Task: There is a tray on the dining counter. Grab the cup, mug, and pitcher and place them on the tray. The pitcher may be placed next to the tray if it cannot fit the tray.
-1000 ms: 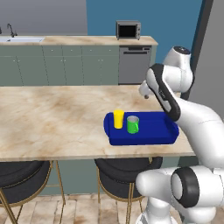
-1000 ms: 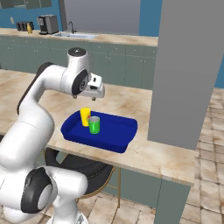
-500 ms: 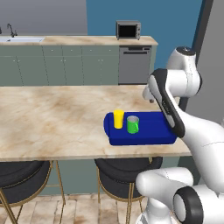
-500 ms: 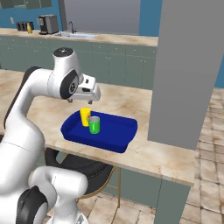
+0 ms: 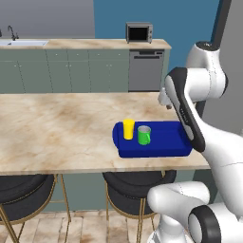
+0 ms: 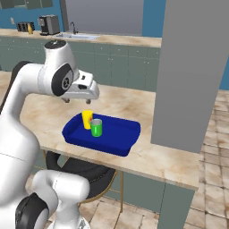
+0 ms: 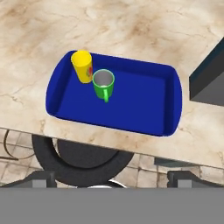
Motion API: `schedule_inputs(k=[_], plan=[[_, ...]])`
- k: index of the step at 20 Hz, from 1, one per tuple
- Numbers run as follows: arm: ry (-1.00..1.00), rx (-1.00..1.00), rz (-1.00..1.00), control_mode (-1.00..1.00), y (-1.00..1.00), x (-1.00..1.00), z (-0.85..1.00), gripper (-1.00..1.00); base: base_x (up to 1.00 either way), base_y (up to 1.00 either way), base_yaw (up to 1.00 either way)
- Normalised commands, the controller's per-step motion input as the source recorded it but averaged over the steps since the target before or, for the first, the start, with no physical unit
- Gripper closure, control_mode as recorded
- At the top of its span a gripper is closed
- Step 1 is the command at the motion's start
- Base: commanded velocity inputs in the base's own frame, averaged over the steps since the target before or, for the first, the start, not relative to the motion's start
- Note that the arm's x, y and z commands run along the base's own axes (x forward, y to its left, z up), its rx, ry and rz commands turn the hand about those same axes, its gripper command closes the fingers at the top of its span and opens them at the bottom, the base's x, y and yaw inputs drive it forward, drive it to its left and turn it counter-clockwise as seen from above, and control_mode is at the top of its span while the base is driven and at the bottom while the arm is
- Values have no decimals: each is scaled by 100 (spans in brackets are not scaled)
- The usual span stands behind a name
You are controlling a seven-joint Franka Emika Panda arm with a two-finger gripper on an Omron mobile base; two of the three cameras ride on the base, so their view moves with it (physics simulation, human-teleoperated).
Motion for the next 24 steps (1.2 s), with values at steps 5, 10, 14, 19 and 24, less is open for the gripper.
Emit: schedule_inputs(k=[5,10,14,19,24], plan=[[5,0,0,-100,0,-33,8,-100,0,0,0],[4,0,0,-100,0,-51,0,-100,0,0,0],[6,0,-1,-100,-1,-49,0,-100,0,0,0],[0,0,0,-100,-7,-41,0,-100,0,0,0],[0,0,0,-100,0,-36,0,-100,0,0,0]])
